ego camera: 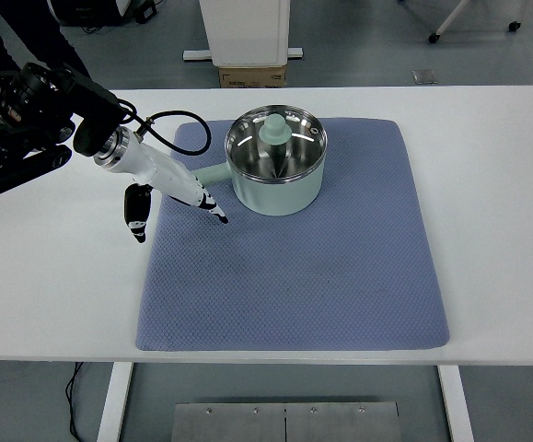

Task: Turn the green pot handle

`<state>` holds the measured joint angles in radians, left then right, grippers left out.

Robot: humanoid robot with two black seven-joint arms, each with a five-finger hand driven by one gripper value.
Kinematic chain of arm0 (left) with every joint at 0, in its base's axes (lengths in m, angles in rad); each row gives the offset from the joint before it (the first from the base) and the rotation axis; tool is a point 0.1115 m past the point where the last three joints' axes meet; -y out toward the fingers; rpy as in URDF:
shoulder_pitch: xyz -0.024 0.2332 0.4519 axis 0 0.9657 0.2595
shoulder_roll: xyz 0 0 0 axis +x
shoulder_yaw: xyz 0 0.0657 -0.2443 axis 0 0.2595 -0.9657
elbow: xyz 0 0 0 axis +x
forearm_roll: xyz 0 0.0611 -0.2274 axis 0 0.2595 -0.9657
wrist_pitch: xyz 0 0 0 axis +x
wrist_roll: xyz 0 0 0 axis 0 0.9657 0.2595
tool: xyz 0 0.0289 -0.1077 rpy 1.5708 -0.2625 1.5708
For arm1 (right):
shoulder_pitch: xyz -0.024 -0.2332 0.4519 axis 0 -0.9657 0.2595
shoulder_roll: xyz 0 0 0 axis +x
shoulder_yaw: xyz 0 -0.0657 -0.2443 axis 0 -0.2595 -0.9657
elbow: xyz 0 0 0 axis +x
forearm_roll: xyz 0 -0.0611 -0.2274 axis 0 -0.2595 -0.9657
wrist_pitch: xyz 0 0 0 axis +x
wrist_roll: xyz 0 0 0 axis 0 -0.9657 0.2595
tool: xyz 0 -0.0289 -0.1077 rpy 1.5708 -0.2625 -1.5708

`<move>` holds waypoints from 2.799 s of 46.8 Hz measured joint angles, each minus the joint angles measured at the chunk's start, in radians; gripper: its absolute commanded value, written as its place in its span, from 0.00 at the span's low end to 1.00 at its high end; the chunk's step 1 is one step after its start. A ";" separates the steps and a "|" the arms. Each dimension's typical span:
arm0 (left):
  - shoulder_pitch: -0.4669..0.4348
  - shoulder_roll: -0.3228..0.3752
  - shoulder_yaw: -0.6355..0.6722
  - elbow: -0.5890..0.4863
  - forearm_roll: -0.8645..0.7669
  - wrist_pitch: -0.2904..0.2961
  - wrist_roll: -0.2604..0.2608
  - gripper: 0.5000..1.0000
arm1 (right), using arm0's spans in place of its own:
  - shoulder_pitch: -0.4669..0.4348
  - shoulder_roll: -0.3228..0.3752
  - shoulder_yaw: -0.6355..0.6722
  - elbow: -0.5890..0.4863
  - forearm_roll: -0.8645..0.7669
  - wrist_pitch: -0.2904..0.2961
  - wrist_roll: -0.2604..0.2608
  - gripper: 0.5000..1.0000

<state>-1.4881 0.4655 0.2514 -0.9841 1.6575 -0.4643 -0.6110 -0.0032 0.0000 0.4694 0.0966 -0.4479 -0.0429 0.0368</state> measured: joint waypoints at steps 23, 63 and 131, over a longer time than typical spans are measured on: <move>0.020 -0.021 -0.003 0.102 -0.012 0.016 0.000 1.00 | 0.000 0.000 0.000 0.000 0.000 0.000 0.000 1.00; -0.031 -0.016 -0.003 0.101 -0.164 -0.069 0.000 1.00 | 0.000 0.000 0.000 0.000 0.000 0.000 0.000 1.00; 0.140 -0.028 -0.093 0.302 -1.806 0.299 0.000 1.00 | 0.000 0.000 0.000 0.000 0.000 0.000 0.000 1.00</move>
<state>-1.3479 0.4378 0.1586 -0.6824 -0.1485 -0.1654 -0.6112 -0.0028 0.0000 0.4694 0.0966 -0.4479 -0.0430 0.0369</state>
